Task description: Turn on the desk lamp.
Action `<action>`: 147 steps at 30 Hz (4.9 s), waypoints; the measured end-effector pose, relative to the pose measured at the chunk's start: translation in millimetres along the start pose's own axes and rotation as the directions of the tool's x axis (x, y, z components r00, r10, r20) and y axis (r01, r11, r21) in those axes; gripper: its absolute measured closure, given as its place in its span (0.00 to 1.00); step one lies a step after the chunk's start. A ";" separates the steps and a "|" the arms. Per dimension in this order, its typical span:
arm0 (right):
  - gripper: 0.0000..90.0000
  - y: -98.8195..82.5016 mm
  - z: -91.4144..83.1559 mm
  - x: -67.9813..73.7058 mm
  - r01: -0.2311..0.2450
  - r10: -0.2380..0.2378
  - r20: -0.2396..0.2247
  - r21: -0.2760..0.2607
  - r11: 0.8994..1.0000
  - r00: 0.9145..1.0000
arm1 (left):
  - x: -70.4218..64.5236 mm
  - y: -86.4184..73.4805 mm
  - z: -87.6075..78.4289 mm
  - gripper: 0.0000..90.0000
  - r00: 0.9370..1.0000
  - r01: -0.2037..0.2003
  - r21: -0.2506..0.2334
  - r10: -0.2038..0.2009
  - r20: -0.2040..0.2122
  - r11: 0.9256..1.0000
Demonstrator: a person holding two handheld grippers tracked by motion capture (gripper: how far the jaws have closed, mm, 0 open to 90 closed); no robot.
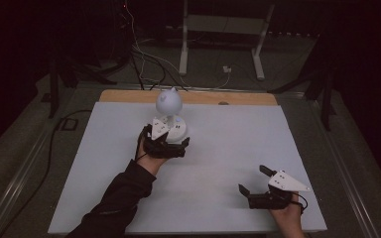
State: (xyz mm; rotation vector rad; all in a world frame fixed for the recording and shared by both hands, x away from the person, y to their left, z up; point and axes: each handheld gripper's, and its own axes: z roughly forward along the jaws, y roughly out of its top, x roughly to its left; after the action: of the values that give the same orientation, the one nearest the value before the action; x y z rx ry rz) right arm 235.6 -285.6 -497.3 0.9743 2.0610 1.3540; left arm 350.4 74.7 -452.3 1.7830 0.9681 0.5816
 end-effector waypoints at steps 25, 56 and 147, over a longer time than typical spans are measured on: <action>0.00 -0.6 -1.1 -1.6 -0.007 0.007 -0.004 -0.001 1.000 1.000 | -6.5 -8.5 42.2 0.27 0.986 0.025 0.039 -0.018 -0.167 0.999; 0.00 0.0 -2.9 -2.6 -0.010 0.010 -0.006 -0.009 1.000 1.000 | 5.1 -27.8 68.4 1.00 0.947 0.070 0.041 -0.053 -0.317 0.997; 0.00 -0.6 -2.6 -4.4 -0.024 0.024 -0.013 -0.014 1.000 1.000 | 0.5 -5.5 38.7 0.00 0.993 0.121 0.227 -0.115 -0.042 0.966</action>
State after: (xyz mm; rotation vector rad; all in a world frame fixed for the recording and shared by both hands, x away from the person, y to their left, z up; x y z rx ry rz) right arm 236.3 -290.7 -496.7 0.9898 2.0528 1.3883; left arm 377.6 55.5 -472.8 1.9076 1.1924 0.4347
